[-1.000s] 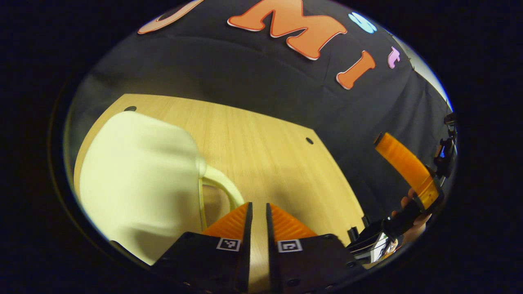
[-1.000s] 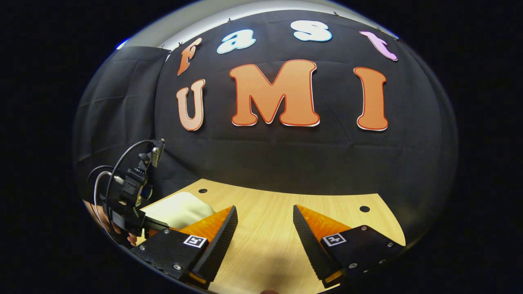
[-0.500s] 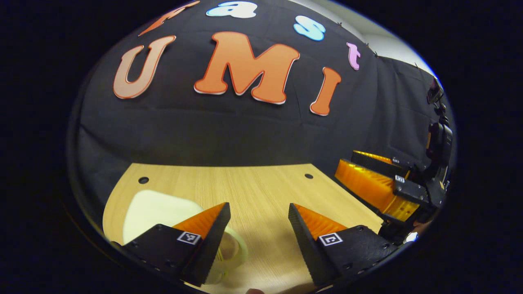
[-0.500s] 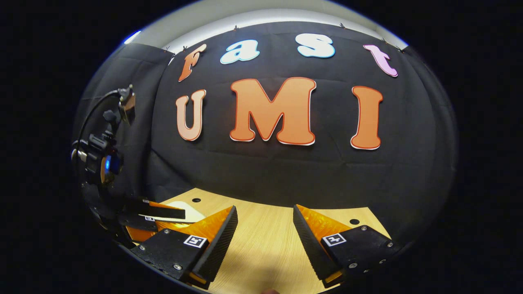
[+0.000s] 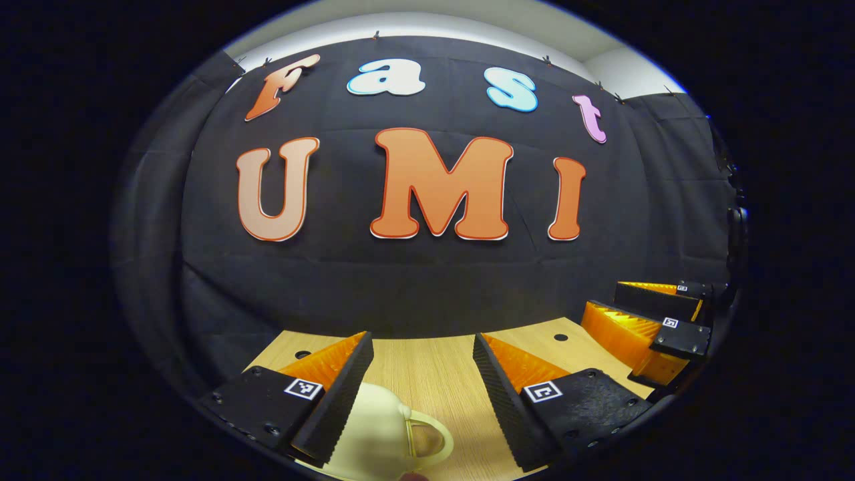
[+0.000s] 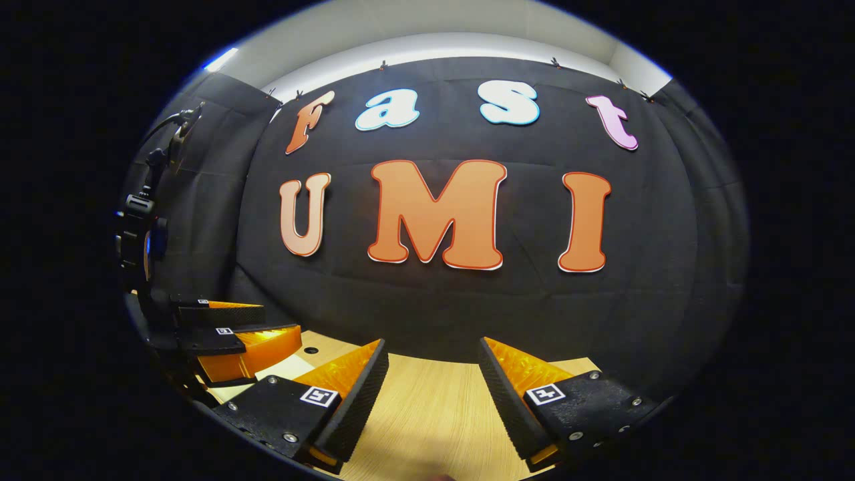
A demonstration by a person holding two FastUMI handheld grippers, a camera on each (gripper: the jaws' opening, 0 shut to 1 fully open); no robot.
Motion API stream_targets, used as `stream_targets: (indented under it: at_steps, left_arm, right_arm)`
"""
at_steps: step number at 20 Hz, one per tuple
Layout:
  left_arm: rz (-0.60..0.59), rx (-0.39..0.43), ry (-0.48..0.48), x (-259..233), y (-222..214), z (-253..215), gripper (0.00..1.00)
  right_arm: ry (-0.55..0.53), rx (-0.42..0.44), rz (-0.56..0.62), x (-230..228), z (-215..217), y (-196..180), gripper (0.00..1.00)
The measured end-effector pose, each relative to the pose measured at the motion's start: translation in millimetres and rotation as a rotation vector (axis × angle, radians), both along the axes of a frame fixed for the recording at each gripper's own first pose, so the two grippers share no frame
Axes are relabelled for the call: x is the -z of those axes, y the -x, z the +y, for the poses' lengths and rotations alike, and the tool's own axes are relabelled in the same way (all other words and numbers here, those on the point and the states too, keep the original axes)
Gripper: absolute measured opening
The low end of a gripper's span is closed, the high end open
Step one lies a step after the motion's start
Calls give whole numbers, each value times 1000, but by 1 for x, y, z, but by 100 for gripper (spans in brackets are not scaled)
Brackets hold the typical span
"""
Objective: First open the suitcase, pack the skin care products into it, and then close the suitcase.
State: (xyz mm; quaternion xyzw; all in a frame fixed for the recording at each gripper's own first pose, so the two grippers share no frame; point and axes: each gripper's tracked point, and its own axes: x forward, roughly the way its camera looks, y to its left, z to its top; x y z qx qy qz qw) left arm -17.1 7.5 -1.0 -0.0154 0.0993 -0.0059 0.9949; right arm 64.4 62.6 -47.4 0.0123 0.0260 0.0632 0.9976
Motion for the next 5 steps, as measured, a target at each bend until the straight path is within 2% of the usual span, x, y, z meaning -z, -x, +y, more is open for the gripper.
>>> stream_targets:
  at_steps: [3,5]
  left_arm:
    - [-53,5,-39,-10,0,-2,93]
    - [-46,0,-57,-1,4,0,93]
  right_arm:
    - [20,-16,-1,2,6,3,87]
    - [29,-26,2,3,8,5,87]
